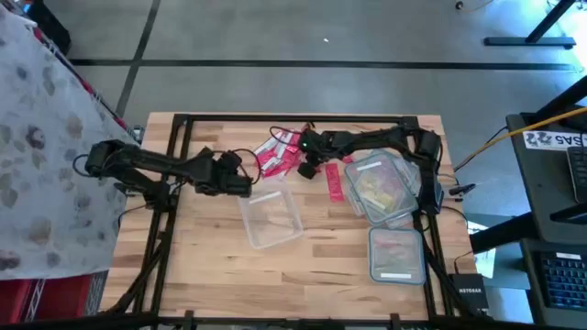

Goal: Sort candy
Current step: Put the pink candy strip into the left transparent bin

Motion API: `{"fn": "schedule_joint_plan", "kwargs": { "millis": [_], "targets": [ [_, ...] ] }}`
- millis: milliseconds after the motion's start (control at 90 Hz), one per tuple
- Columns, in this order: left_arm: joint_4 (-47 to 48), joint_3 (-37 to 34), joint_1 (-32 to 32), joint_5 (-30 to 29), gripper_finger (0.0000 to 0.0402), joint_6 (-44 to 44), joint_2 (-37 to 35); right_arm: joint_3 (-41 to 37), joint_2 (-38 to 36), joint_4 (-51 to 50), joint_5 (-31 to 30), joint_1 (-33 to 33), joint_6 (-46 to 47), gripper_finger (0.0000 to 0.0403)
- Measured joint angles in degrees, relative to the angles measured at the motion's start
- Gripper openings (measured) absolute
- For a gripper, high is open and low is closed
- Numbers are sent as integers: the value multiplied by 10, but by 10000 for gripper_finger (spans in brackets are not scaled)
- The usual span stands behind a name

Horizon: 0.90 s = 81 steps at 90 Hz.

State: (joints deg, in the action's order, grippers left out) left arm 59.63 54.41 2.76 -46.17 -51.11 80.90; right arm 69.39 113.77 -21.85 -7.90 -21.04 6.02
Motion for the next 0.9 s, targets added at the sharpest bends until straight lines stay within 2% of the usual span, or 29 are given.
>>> {"fn": "schedule_joint_plan", "kwargs": {
  "millis": [144,311,422,544,667,900],
  "targets": [
    [12,0,18,-9,0,-14,0,-2,-56,-18,4,11,-29,0],
    [115,-5,26,-41,0,-130,0,-1,-112,-25,36,16,-62,0],
    [169,-25,26,-42,0,-201,0,1,-124,-33,40,19,-30,0],
    [158,-57,26,-25,0,-232,0,0,-102,-55,34,19,-3,10],
    [121,-85,26,-9,0,-235,0,1,-77,-50,29,18,-3,64],
    [62,-98,30,50,0,-191,0,1,-25,-33,14,10,4,233]
  ]
}}
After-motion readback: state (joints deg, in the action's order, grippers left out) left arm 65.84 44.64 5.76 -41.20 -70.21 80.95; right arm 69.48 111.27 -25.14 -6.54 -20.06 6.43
